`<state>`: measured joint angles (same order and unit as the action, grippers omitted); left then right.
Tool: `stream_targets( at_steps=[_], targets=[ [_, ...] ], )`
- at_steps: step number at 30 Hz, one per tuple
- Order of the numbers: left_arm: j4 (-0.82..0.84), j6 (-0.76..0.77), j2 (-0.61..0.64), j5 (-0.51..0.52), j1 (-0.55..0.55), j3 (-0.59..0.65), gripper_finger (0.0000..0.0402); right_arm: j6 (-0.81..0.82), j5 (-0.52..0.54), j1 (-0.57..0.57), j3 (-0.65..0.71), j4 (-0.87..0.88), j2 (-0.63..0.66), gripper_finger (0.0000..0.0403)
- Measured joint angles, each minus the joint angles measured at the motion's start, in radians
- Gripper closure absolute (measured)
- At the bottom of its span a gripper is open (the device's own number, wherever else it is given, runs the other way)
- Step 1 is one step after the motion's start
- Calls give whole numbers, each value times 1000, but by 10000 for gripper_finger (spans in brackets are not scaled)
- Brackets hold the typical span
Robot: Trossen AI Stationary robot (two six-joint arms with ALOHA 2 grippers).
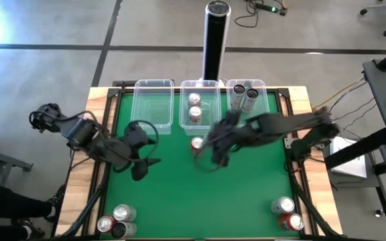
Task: Sort soda cans
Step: Put the top white soda can into the top right transparent bin
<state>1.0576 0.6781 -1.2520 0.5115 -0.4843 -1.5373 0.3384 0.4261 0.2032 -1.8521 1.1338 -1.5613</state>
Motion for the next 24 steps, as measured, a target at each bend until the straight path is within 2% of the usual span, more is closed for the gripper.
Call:
stream_targets(
  at_steps=[4, 9, 12, 18, 24],
  targets=[
    [-77, -35, 26, 19, 0, 1, 91, 23, 61, -105, 95, 41, 171, 155],
    [-175, -123, 26, 13, 0, 2, 91, 27, 51, -303, 262, 38, 312, 155],
    [-202, -143, 18, 12, 1, 2, 91, -7, 5, -419, 369, 21, 372, 155],
    [-201, -129, -1, 11, 2, 2, 91, -69, -180, -553, 600, -187, 401, 155],
    [-189, -71, -7, 12, 2, 2, 91, -96, -174, -645, 743, -325, 356, 155]
  ],
)
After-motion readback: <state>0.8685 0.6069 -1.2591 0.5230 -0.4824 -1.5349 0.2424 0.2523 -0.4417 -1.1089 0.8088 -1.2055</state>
